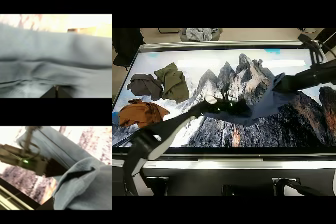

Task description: Fold the shirts.

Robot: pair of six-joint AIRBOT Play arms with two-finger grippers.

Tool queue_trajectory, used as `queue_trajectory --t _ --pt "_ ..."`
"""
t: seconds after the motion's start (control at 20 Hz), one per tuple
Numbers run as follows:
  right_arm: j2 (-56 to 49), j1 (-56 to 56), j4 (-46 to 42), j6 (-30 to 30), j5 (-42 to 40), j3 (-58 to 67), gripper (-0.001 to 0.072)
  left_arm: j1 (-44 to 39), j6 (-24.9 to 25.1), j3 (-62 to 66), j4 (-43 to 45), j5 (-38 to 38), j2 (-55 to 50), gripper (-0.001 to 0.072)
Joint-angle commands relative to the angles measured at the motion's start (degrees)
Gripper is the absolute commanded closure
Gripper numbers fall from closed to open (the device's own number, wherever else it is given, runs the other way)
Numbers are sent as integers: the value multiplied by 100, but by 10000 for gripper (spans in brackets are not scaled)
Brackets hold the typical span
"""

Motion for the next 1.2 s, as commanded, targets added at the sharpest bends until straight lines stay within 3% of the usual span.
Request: queue_trajectory --t 0.0,0.15,0.35,0.5,0.55,0.6,0.65,0.8,0.9,1.0,1.15 --pt "-459 487 448 15 -472 4 667 686 -354 28 2094 -422 1029 686" --pt "-1038 1178 839 26 -1388 4 667 1537 -459 28 3268 -717 2236 685" --pt "-2048 1847 1683 74 -2350 4 665 2542 -439 28 3320 -953 3467 683" --pt "-2677 2225 2433 85 -2767 4 646 2728 -428 28 3320 -1067 3952 683" --pt "-2830 2339 2507 85 -2809 4 470 2706 -431 28 3320 -1071 4011 682" --pt "-2955 2448 2535 81 -2870 4 99 2660 -431 28 3320 -1075 4033 682" --pt "-2999 2498 2557 -39 -2951 4 19 2610 -431 28 3322 -1075 4024 682" --pt "-2787 2216 2479 -389 -2992 4 14 2544 -428 -35 3344 -1086 3993 682" --pt "-2457 1692 1858 -382 -2682 4 14 2544 -428 -184 3434 -1117 3993 682" --pt "-2114 1032 688 -136 -2000 4 15 2544 -426 -387 3480 -1117 3993 682" --pt "-1875 221 -1755 286 -374 -79 50 2544 -426 -592 3578 -1119 3993 681"
